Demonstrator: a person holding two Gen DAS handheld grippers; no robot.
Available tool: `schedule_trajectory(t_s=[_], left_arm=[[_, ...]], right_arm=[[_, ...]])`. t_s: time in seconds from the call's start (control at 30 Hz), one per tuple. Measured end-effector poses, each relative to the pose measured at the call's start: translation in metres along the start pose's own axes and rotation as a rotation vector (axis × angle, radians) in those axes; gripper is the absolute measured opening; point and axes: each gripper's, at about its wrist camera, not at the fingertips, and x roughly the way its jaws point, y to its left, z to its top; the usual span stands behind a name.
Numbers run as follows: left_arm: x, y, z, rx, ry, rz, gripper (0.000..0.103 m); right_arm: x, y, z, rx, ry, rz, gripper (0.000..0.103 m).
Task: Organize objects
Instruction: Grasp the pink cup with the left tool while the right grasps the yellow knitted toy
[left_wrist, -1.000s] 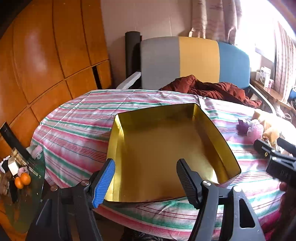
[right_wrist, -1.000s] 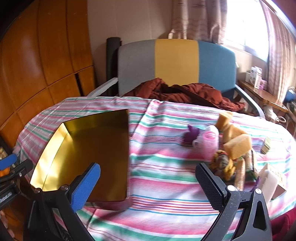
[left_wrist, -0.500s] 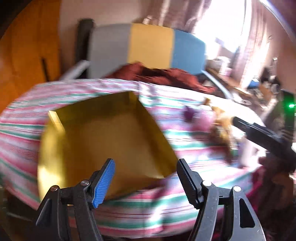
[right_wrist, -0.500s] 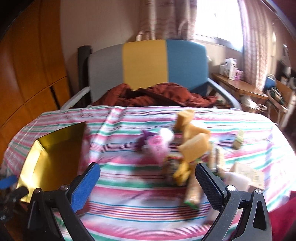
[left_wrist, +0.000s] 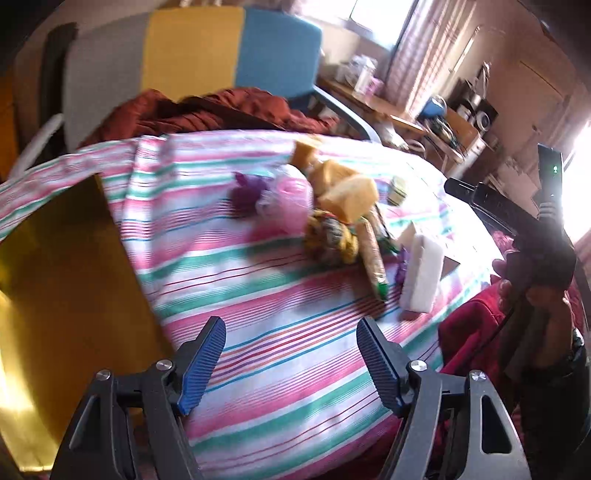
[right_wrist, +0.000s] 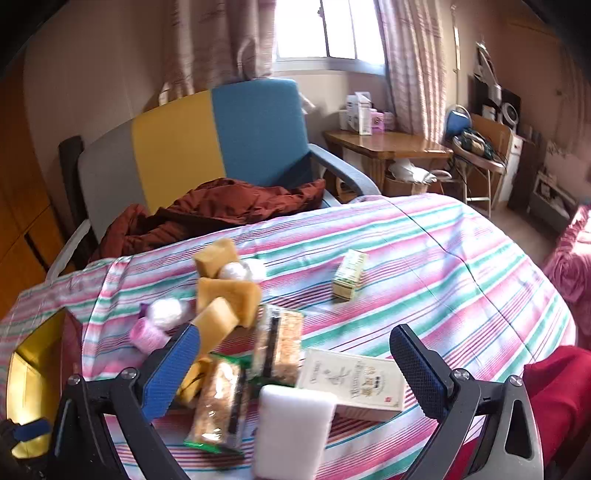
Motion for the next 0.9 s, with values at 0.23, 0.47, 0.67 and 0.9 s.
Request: schedule_trajectory(t_s=[0.23,0.47,0.67,0.9], left_arm=[[0.045,-0.025,0.030,0.021,0.066,-0.040,0.079],[0.083,-0.064,0.041,0.070,0.130,-0.098,0.078],[0.095,-0.061,0.048,0.040,0.127,-0.062,0.071],[0.087,-0.014,0.074,-0.069,0.058,0.039,0.071]], right_arm=[[0.023,-0.039,-0.009,0.195,0.071,0.065,0.103],[0.031,-0.051,-0.010,0.283,0.100,0.111,0.103],[0.032,-0.051,-0.010,0.282,0.099,0.136,0.103],[0.032,-0.045,-0.010,0.255,0.101,0.171,0.103]])
